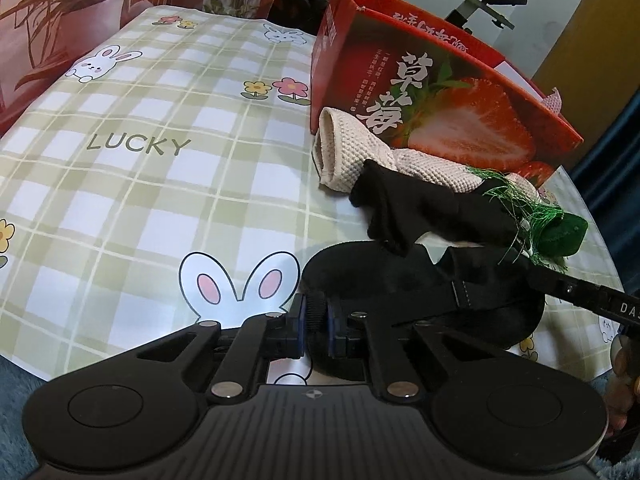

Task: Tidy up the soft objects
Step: 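Lift the eye mask with both grippers and carry it over the red box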

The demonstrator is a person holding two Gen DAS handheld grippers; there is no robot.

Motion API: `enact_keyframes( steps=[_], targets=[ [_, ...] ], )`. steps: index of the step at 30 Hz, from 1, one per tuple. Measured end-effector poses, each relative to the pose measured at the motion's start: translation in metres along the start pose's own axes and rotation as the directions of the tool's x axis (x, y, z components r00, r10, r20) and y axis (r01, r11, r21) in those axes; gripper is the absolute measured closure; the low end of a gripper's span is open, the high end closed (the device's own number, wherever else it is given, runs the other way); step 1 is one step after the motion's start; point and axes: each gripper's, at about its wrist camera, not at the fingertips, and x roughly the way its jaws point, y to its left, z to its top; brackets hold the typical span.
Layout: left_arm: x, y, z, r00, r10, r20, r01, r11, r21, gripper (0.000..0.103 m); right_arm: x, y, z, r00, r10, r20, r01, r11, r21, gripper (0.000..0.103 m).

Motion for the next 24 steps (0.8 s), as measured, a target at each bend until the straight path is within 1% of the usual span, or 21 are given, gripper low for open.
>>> enact_keyframes(
  steps=[2, 6, 7, 8, 9, 11, 13, 17, 21, 24],
  targets=[
    [0.001, 0.000, 0.000, 1.000, 0.001, -0.002, -0.001, 1.000, 0.001, 0.092, 0.003, -0.001, -0.002, 1.000, -0.001, -0.016, 0.001, 1.000, 0.010, 0.079],
    [0.002, 0.000, 0.000, 1.000, -0.001, -0.002, 0.001, 1.000, 0.005, 0.091, 0.010, -0.004, -0.005, 0.998, -0.034, -0.051, 0.034, 0.999, 0.014, 0.079],
    [0.003, 0.000, 0.000, 1.000, -0.001, -0.002, 0.001, 1.000, 0.005, 0.091, 0.011, -0.005, -0.006, 0.997, -0.040, -0.059, 0.041, 0.999, 0.019, 0.080],
    [0.003, 0.000, 0.000, 1.000, -0.002, -0.002, 0.002, 1.000, 0.005, 0.091, 0.012, -0.006, -0.007, 0.997, -0.043, -0.064, 0.045, 0.999, 0.023, 0.087],
    [0.002, 0.000, 0.000, 1.000, -0.003, -0.001, 0.003, 1.000, 0.003, 0.091, 0.012, -0.006, -0.007, 0.996, -0.052, -0.066, 0.054, 0.998, 0.022, 0.090],
    [0.002, 0.001, 0.000, 1.000, -0.006, -0.001, 0.006, 1.000, 0.001, 0.092, 0.009, -0.006, -0.006, 0.997, -0.056, -0.055, 0.057, 0.998, 0.016, 0.094],
    [-0.001, 0.001, 0.002, 1.000, -0.018, 0.005, 0.018, 1.000, -0.005, 0.092, 0.004, -0.005, -0.003, 0.998, -0.047, -0.032, 0.047, 0.999, 0.001, 0.095],
    [-0.019, 0.005, 0.010, 0.993, -0.085, 0.082, 0.088, 0.996, -0.029, 0.094, -0.013, -0.005, 0.014, 1.000, -0.005, 0.027, 0.005, 1.000, -0.003, 0.097],
    [-0.046, -0.003, 0.027, 0.977, -0.130, 0.168, 0.129, 0.991, 0.015, 0.095, -0.030, 0.004, 0.034, 0.996, 0.021, 0.082, -0.018, 0.999, -0.042, 0.097],
    [-0.071, -0.015, 0.042, 0.956, -0.174, 0.234, 0.160, 0.984, 0.080, 0.096, -0.045, 0.014, 0.051, 0.990, 0.047, 0.129, -0.036, 0.996, -0.085, 0.097]
  ],
)
